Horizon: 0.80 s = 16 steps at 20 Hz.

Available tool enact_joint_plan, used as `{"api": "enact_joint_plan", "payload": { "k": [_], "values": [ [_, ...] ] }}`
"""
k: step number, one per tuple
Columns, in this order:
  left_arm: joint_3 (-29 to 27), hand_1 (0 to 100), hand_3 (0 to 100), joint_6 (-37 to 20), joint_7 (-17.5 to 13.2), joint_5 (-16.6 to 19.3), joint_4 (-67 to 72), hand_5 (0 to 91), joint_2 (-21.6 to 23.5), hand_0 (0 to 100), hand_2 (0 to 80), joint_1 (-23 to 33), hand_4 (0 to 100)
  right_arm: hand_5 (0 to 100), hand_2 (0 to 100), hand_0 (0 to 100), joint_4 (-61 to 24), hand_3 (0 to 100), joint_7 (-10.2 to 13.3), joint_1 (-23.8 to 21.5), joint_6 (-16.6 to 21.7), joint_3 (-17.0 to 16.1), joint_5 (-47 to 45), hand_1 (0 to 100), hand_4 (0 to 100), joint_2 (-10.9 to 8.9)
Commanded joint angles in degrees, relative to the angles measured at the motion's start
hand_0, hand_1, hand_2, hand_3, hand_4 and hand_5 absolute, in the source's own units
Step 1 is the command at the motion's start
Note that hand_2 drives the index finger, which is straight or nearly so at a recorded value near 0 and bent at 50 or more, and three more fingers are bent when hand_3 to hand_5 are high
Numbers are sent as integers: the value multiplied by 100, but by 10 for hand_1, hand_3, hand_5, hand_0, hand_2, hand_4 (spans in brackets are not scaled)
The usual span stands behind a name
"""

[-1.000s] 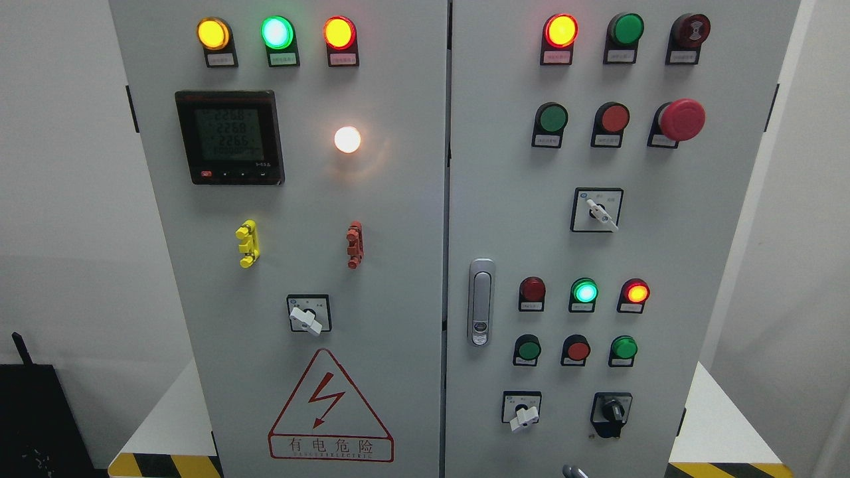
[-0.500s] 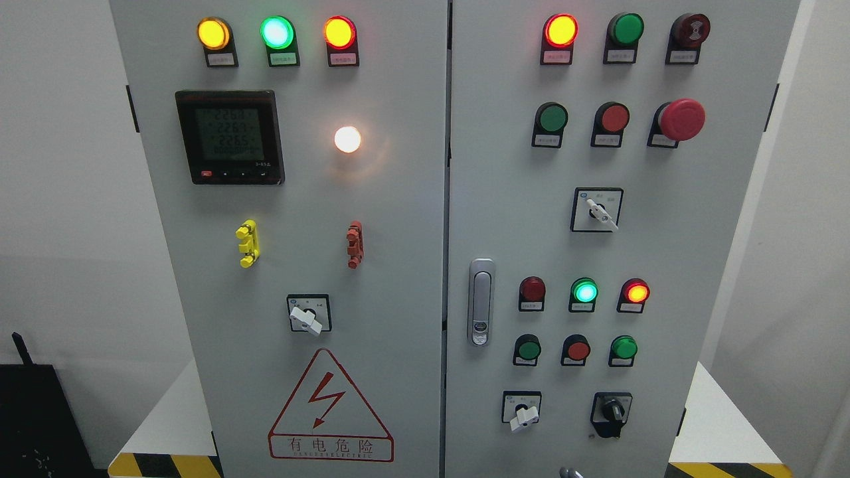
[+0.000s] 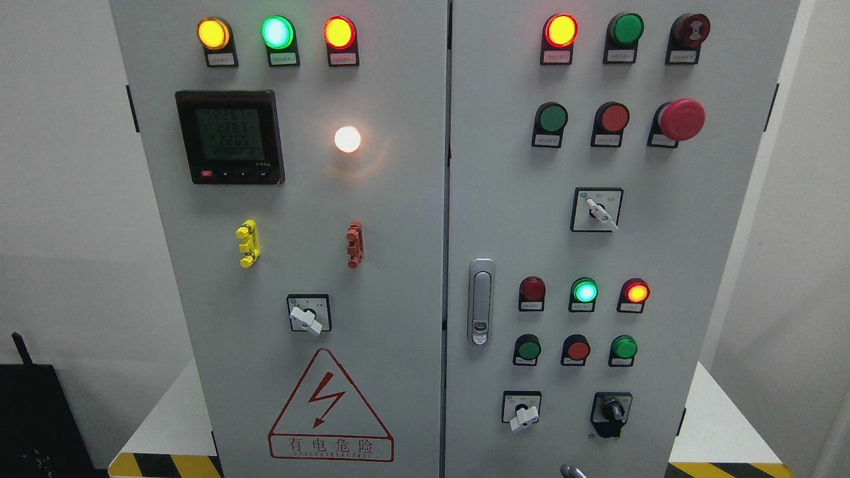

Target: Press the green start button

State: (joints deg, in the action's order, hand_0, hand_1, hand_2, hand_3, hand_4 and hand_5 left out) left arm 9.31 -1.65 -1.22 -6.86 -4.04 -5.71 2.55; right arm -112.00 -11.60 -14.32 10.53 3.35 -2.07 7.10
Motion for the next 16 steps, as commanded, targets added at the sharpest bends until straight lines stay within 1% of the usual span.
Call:
{"api": "enact_joint_plan", "payload": {
  "k": [1,2,5,6,9,11,14,15,16],
  "values": [
    [0,556,0,-2,-1,0,0,0,0,120,0,0,0,0,0,221,12,0,52,131,11,-27,22,282,0,-6],
    [0,556,0,-2,-1,0,0,0,0,120,0,0,0,0,0,219,12,0,52,183,20,-45,118,285,0,-6],
    [0,556,0,-2,-1,0,0,0,0,120,0,0,0,0,0,213,3,53,52,262,98,-124,347,296,0,-6],
    [0,556,0,-2,-1,0,0,0,0,120,0,0,0,0,0,210,-6,101,52,280,116,-133,400,301,9,2],
    [-8,556,0,-2,-1,0,0,0,0,120,0,0,0,0,0,188,-23,215,53,324,169,-151,593,322,127,2],
    [0,556,0,-2,-1,0,0,0,0,120,0,0,0,0,0,187,-41,243,61,376,195,-185,847,324,150,11],
    [0,556,0,-2,-1,0,0,0,0,120,0,0,0,0,0,183,-181,398,79,403,196,-203,1331,313,268,11],
    [0,556,0,-2,-1,0,0,0,0,120,0,0,0,2,0,194,-199,430,122,403,196,-212,1462,295,303,11],
    [0,556,0,-2,-1,0,0,0,0,120,0,0,0,10,0,200,-225,440,192,412,196,-212,1620,290,310,11]
  ]
}}
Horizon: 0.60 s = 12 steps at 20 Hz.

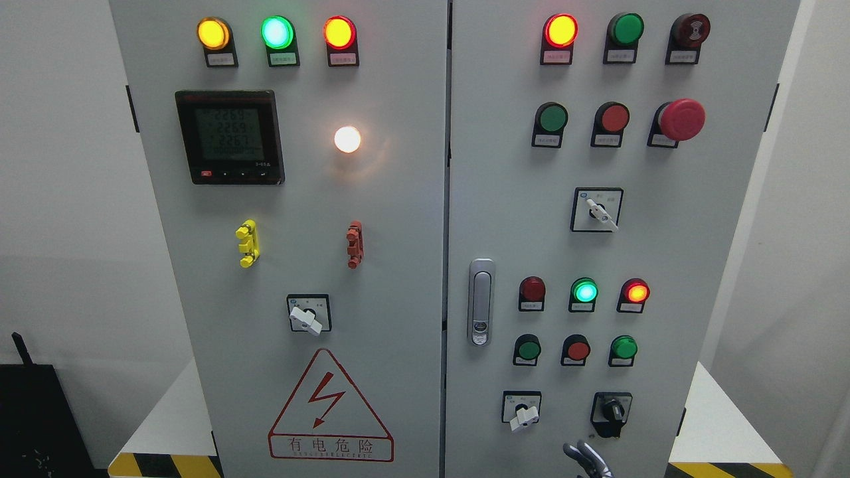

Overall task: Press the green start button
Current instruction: 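Raise the right hand up toward the lower row of buttons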

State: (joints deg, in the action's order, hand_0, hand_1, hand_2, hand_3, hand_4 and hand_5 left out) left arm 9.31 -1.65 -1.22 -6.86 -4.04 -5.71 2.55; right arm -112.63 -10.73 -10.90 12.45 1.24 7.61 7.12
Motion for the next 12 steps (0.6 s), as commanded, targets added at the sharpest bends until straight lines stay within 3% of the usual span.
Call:
{"api": "enact_joint_plan", "payload": {
  "k": [1,5,12],
  "values": [
    [1,556,0,-2,-1,0,0,0,0,120,0,0,0,49,0,216,-180,489,158,88,4,-1,819,274,362,8],
    [1,556,0,-2,-1,0,0,0,0,120,0,0,0,195,0,254,-181,577,299,176,12,-1,1418,235,491,8],
    [1,556,0,-2,-1,0,0,0,0,120,0,0,0,310,0,279,-76,629,448,448,275,-45,2384,236,557,17]
  ]
}}
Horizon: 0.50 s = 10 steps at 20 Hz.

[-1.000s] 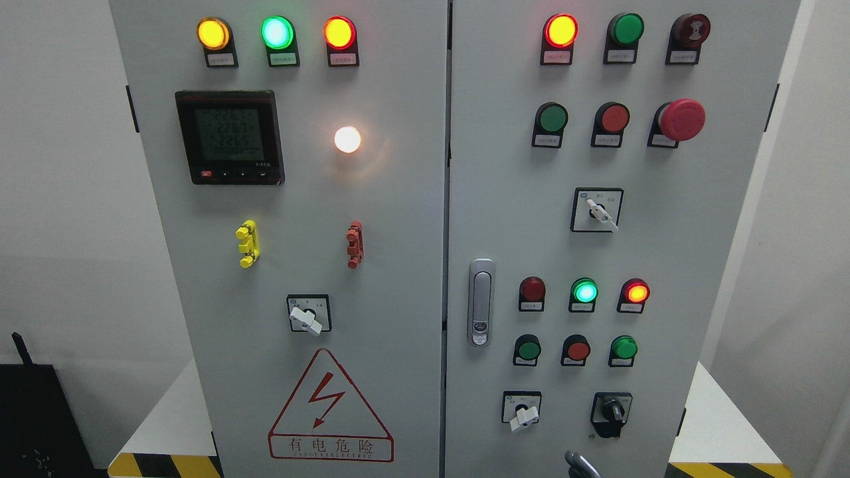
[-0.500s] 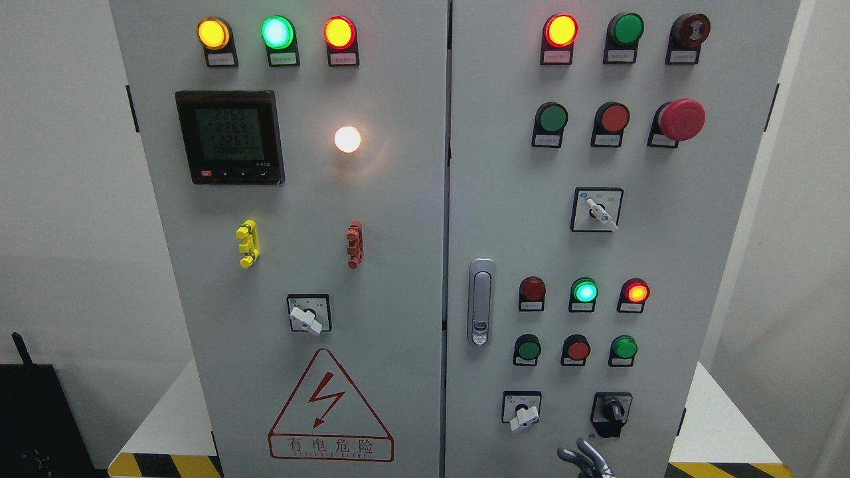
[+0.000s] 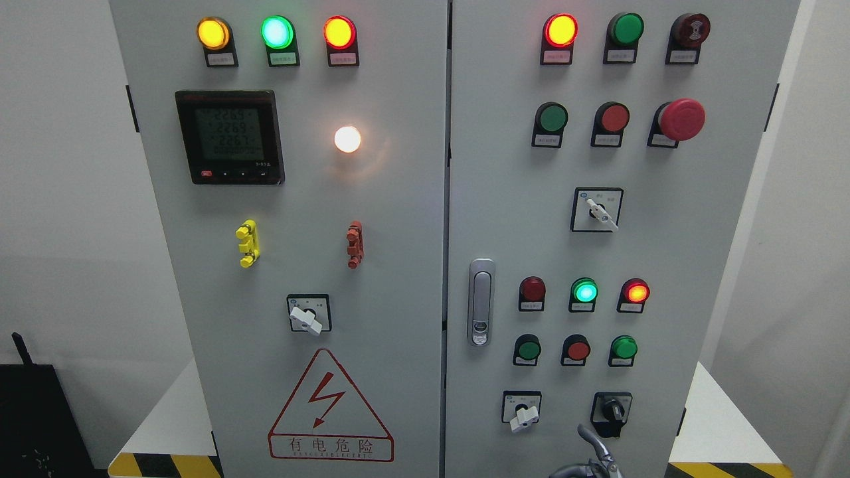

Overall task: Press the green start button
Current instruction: 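Raise the right hand up toward the lower row of buttons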

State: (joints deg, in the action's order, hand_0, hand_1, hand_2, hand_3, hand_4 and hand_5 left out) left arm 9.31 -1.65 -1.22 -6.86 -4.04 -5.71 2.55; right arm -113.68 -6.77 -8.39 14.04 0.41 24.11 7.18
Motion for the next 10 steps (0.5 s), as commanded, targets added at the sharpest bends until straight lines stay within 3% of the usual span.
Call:
{"api": "enact_joint_plan", "payload": {
  "k": [1,10],
  "values": [
    [0,556,0,7,-1,0,0,0,0,120,0,0,0,322,0,281,74,631,97,241,125,30,831,236,563,11],
    [0,556,0,7,-1,0,0,0,0,120,0,0,0,441,0,319,487,645,457,690,459,-207,2043,239,599,20]
  ]
}}
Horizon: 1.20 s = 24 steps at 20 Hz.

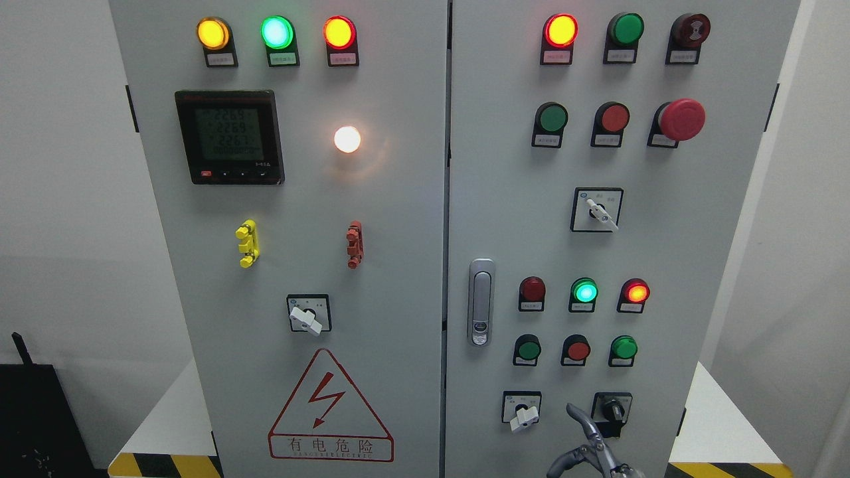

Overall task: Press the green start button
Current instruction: 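Raise the right hand up toward the lower row of buttons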

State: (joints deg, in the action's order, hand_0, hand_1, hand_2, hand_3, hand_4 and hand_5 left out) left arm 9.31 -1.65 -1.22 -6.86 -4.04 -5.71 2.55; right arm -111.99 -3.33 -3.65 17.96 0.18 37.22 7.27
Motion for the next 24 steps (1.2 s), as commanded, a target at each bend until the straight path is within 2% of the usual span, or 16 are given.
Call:
{"api": "enact_joint_plan", "payload": {
  "k": [1,11,14,24],
  "values": [
    [0,556,0,-2,-1,0,0,0,0,120,0,0,0,447,0,321,353,644,157,259,67,-185,856,239,602,11],
    [0,556,0,-2,-1,0,0,0,0,120,0,0,0,450,0,336,591,652,201,567,15,-194,1481,247,597,20],
    [0,556,0,-2,-1,0,0,0,0,120,0,0,0,444,0,339,635,656,280,655,6,-255,1674,251,596,29],
    [0,556,0,-2,-1,0,0,0,0,120,0,0,0,439,0,361,740,655,280,857,-12,-256,1824,256,590,29]
  ]
}}
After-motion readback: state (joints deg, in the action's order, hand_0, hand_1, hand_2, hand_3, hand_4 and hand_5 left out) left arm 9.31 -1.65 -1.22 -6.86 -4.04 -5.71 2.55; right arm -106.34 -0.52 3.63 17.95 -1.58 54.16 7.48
